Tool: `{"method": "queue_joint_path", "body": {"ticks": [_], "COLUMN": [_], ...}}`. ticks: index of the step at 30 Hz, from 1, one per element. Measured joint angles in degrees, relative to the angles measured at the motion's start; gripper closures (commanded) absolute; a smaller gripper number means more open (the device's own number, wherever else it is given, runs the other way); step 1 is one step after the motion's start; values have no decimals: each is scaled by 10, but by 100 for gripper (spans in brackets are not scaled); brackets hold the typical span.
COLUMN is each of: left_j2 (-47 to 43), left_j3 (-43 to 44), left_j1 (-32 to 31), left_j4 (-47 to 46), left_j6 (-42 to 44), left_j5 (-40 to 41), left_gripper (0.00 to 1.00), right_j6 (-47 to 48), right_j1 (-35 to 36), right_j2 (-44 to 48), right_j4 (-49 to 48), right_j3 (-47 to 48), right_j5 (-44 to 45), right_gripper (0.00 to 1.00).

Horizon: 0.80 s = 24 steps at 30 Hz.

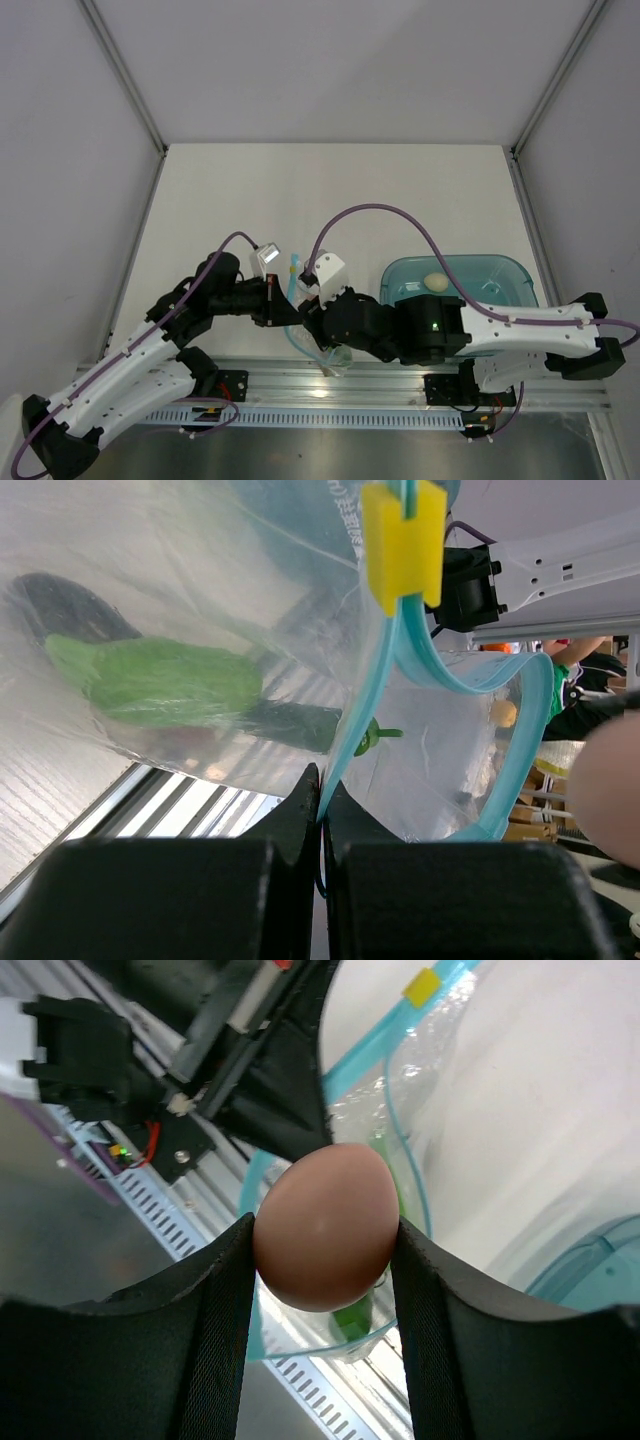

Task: Place the food in the zip-top bag and seal the zipper
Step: Place the fake vegetable in the zipper food storage bag.

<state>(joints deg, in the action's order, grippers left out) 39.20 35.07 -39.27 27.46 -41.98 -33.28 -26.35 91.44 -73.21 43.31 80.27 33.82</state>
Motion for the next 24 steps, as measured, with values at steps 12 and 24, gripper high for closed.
{"method": "queue_joint_path", "body": {"ticks": [12, 24], "left_j2": [10, 14], "left_j3": [11, 27], "left_j1": [0, 0], "left_j4": [3, 10], "left_j6": [1, 6], "left_j5": [0, 1], "left_gripper": [100, 100], "right_j6": [5, 2], "right_j1": [-24, -28], "right_j2": [-38, -20], "right_j4": [23, 21], "right_j3": [4, 2], "right_j5": [2, 3], "right_gripper": [36, 10]}}
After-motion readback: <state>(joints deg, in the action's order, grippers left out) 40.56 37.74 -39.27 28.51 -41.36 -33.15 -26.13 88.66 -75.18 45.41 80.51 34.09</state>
